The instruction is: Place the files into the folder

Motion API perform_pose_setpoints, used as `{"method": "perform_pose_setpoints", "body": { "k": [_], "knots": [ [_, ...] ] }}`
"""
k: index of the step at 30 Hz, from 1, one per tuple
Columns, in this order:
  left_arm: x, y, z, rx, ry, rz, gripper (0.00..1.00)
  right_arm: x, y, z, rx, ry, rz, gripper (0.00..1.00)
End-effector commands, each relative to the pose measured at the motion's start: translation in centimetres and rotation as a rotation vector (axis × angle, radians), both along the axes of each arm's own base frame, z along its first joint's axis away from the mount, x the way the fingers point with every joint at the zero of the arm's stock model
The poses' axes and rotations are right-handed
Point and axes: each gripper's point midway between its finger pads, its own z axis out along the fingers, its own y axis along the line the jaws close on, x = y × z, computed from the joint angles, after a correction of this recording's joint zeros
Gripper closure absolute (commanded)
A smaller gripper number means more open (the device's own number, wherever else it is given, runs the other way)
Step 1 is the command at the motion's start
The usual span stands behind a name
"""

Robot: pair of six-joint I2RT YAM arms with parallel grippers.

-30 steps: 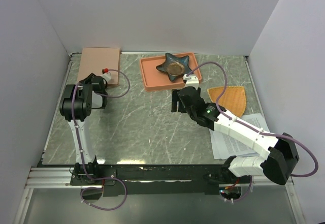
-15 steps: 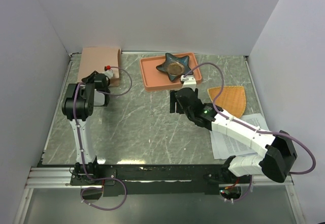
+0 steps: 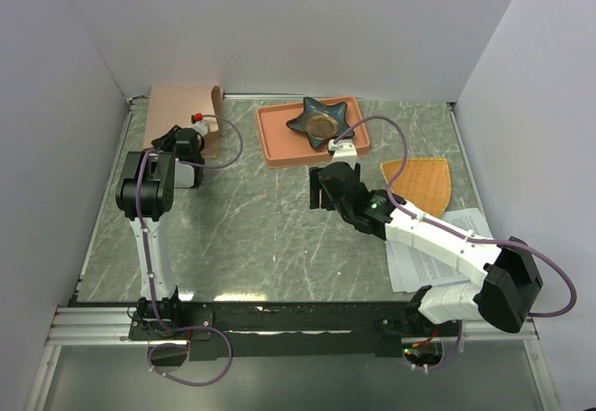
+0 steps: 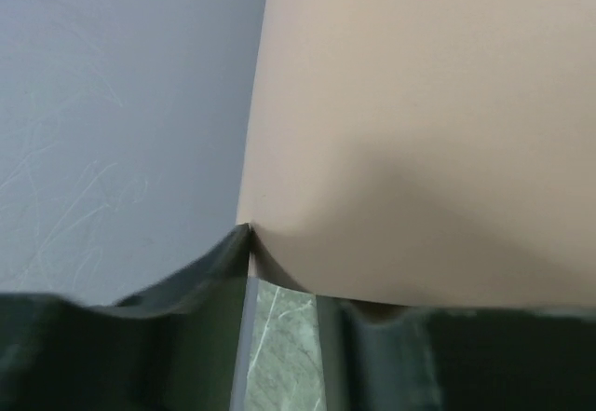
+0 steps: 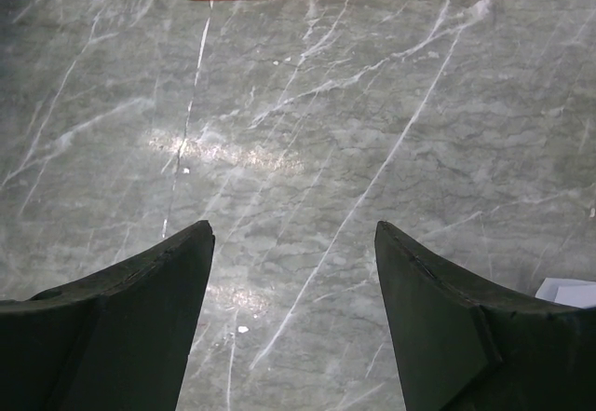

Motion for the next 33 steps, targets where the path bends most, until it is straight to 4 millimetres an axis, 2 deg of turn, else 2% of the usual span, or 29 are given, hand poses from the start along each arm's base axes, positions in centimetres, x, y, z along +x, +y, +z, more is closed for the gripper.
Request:
{"method": "perform_pose_setpoints", "body": {
  "k": [1, 2, 4, 6, 7, 12, 14, 15, 16, 17, 18, 19, 20, 21, 22, 23, 24, 26, 27, 29, 30, 31, 32, 33],
  "knots": [
    [2.4, 0.0, 3.2, -0.057, -0.155, -0.013, 0.76, 0.5, 0.7, 1.7, 0.048, -0.048, -0.019, 0.23],
    [2.4, 0.0, 3.2, -0.062, -0.157, -0.013, 0.87, 0.5, 0.7, 1.7, 0.048, -0.05, -0.017, 0.23],
    [2.1, -0.1, 3.7, -0.075, -0.168, -0.01, 0.98, 0.5, 0.9, 1.8, 0.05, -0.055, -0.012, 0.24],
    [1.5, -0.1, 3.6, -0.089, -0.175, -0.004, 0.99, 0.4, 1.0, 1.9, 0.047, -0.06, -0.009, 0.25],
    [1.3, -0.1, 4.5, -0.098, -0.195, -0.004, 0.99, 0.4, 1.0, 1.9, 0.044, -0.061, -0.008, 0.26],
    [-0.6, -0.3, 4.3, -0.166, -0.19, 0.002, 0.99, -0.1, 1.4, 2.1, 0.037, -0.073, 0.001, 0.28],
    [-1.0, -0.7, 5.0, -0.21, -0.188, -0.024, 0.99, -0.1, 1.4, 2.4, 0.032, -0.082, -0.001, 0.3],
    [-2.1, -0.9, 3.6, -0.252, -0.14, -0.023, 0.99, -0.3, 1.5, 2.4, 0.025, -0.081, 0.002, 0.3],
    [-2.4, -1.3, 4.9, -0.281, -0.153, -0.04, 0.99, -0.5, 1.5, 2.6, 0.023, -0.086, 0.002, 0.3],
    [-2.5, -2.3, 4.6, -0.322, -0.124, -0.09, 0.99, -0.5, 1.3, 2.7, 0.019, -0.091, -0.007, 0.3],
    [-3.9, -2.8, 3.1, -0.365, -0.057, -0.093, 0.99, -0.7, 1.3, 2.9, 0.019, -0.094, -0.005, 0.3],
    [-4.5, -3.4, 4.6, -0.389, -0.069, -0.125, 0.99, -0.8, 1.2, 3.0, 0.018, -0.096, -0.007, 0.3],
    [-5.8, -4.3, 3.2, -0.436, -0.016, -0.159, 0.99, -0.7, 1.0, 3.2, 0.017, -0.101, -0.018, 0.31],
    [-7.0, -4.7, 4.3, -0.456, -0.007, -0.181, 0.99, -0.9, 1.0, 3.3, 0.019, -0.104, -0.018, 0.31],
    [-8.0, -5.1, 4.0, -0.473, 0.018, -0.197, 0.99, -1.0, 0.9, 3.4, 0.019, -0.106, -0.021, 0.31],
    [-9.6, -5.8, 2.8, -0.509, 0.059, -0.222, 0.99, -1.1, 0.9, 3.2, 0.022, -0.103, -0.025, 0.31],
    [-10.5, -6.0, 4.4, -0.521, 0.035, -0.242, 0.99, -1.1, 0.7, 3.3, 0.027, -0.109, -0.029, 0.31],
    [-13.5, -7.4, 2.7, -0.6, 0.129, -0.271, 0.99, -1.2, 1.1, 3.1, 0.045, -0.104, -0.024, 0.31],
    [-14.8, -6.7, 4.3, -0.62, 0.104, -0.267, 0.99, -1.3, 1.4, 3.0, 0.056, -0.097, -0.014, 0.31],
    [-18.3, -7.5, 2.9, -0.689, 0.195, -0.262, 0.99, -1.4, 2.2, 2.6, 0.071, -0.08, -0.008, 0.31],
    [-19.3, -8.2, 4.5, -0.713, 0.171, -0.307, 0.99, -1.5, 2.6, 2.4, 0.08, -0.069, 0.0, 0.31],
    [-20.3, -8.7, 4.7, -0.732, 0.186, -0.324, 0.99, -1.6, 2.9, 2.4, 0.086, -0.063, 0.004, 0.31],
    [-22.4, -9.1, 3.8, -0.762, 0.256, -0.309, 0.99, -1.9, 3.5, 2.0, 0.093, -0.045, 0.007, 0.31],
    [-23.2, -9.9, 5.2, -0.785, 0.234, -0.352, 0.99, -2.1, 3.9, 1.9, 0.101, -0.033, 0.011, 0.31]
  ]
}}
